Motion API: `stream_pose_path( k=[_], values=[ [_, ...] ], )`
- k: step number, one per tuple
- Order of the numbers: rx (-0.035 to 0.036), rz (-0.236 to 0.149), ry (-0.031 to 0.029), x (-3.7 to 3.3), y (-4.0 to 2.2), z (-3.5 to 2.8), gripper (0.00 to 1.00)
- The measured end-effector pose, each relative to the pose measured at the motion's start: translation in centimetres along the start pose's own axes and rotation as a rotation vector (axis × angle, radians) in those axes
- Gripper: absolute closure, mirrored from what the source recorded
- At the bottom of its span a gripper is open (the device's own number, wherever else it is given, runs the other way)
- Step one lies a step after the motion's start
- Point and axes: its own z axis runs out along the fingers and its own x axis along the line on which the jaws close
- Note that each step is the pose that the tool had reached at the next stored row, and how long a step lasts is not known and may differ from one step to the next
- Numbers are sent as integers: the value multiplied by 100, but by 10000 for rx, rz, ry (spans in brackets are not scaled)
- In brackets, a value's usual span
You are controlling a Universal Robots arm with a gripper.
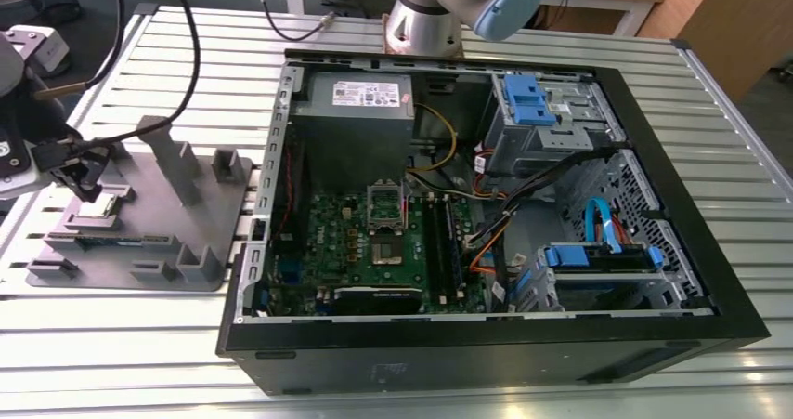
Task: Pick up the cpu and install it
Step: 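Pick up the cpu and move it towards the insertion slot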
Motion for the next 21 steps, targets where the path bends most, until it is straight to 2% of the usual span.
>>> stream_pose_path(
  k=[4, 10, 21],
  values=[
    [1, -51, 4, 34, -4, 36, 89],
    [1, -56, 4, 36, -7, 91, 89],
    [1, -57, 4, 36, -7, 96, 89]
  ],
)
